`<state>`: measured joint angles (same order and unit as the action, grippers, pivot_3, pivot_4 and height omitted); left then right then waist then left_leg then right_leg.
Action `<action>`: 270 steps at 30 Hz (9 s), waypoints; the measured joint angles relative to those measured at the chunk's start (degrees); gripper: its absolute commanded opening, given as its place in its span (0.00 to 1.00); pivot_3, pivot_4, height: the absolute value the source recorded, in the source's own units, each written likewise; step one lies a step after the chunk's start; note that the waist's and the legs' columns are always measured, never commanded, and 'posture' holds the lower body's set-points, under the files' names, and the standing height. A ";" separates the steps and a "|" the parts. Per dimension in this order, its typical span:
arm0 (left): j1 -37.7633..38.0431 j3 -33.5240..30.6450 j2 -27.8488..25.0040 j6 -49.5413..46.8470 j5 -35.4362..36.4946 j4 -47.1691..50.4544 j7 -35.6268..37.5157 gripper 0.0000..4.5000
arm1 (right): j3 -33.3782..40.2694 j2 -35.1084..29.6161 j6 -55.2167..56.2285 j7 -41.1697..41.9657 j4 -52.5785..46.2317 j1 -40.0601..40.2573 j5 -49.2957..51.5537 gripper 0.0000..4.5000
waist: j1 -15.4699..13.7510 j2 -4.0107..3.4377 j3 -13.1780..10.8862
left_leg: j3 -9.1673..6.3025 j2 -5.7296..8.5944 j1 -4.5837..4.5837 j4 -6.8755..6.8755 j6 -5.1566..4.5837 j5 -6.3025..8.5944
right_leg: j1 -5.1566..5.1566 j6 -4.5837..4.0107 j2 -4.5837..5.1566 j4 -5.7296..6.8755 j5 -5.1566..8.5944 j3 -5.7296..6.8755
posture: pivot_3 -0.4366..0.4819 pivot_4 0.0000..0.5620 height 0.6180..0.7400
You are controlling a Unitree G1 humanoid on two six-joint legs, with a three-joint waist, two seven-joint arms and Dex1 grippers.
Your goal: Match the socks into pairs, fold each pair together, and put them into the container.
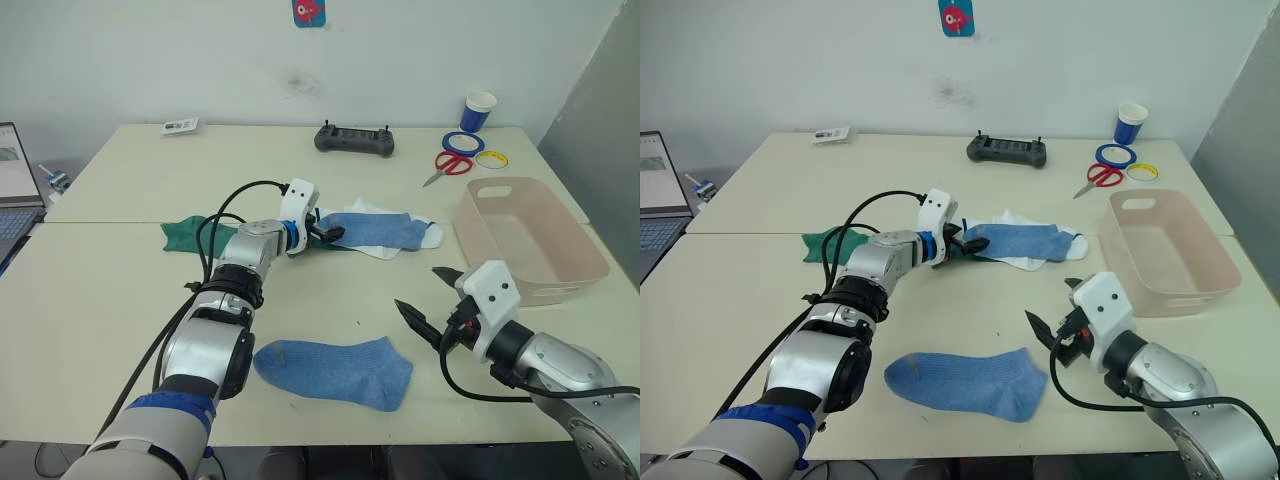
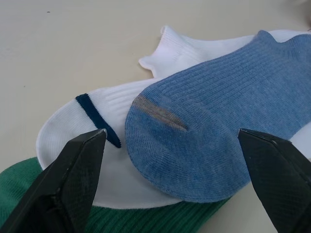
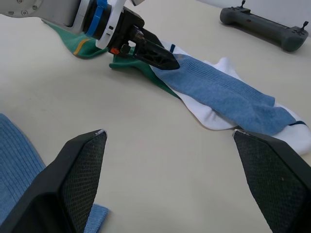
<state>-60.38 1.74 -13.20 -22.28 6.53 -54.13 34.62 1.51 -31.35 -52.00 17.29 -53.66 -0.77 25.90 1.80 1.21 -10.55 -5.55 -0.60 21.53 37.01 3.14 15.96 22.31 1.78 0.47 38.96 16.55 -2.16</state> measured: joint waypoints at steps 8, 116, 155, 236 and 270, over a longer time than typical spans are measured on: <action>0.01 -1.26 1.06 -1.19 0.23 0.01 0.60 0.26 | -0.47 -0.31 0.01 0.10 0.00 -0.02 -0.03 1.00 | 0.02 0.00 0.00 | 0.00 0.00 -0.01 0.00 0.01 0.00 | 0.00 0.00 0.00 0.01 0.00 0.00 | 0.48 0.27 1.00; 26.21 5.83 -28.30 -10.30 9.59 33.94 35.26 0.00 | -7.71 25.35 3.86 -6.36 18.72 -6.74 -15.17 0.01 | 0.28 -0.05 0.03 | -0.05 -0.11 0.23 -0.02 0.19 -0.13 | 0.36 -0.26 -0.07 0.13 -0.17 -0.01 | 0.48 0.27 1.00; 33.99 0.24 -26.17 -20.32 13.74 43.25 24.90 0.31 | -7.77 20.81 4.83 -4.50 23.08 -1.78 -14.00 0.52 | 0.93 -0.05 0.03 | -0.07 -0.15 0.12 -0.02 0.19 -0.14 | 0.28 -0.27 -0.10 0.15 -0.18 -0.05 | 0.48 0.27 1.00; 50.88 -2.03 -42.59 -32.62 28.26 66.48 32.13 0.00 | -4.36 11.76 -8.93 -6.55 -1.39 16.92 13.88 0.01 | 0.12 -0.14 0.00 | 0.05 -0.22 -0.20 -0.19 0.19 -0.13 | 0.01 -0.10 0.00 -0.01 0.07 -0.20 | 0.48 0.27 1.00; 56.76 -2.32 -41.06 -25.74 26.21 66.61 30.06 0.19 | -6.78 7.36 -0.72 -4.77 4.36 18.04 6.92 0.68 | 0.07 -0.13 -0.01 | -0.04 -0.23 -0.12 -0.20 0.20 -0.13 | 0.04 -0.12 -0.02 -0.02 0.09 -0.20 | 0.48 0.27 1.00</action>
<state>-3.62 -0.58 -54.25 -48.02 32.74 12.49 64.68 -5.27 -24.00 -52.71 12.52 -49.30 17.27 32.82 1.87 1.08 -10.57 -5.59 -0.82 21.41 36.82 3.33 15.84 22.34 1.66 0.46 38.94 16.64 -2.36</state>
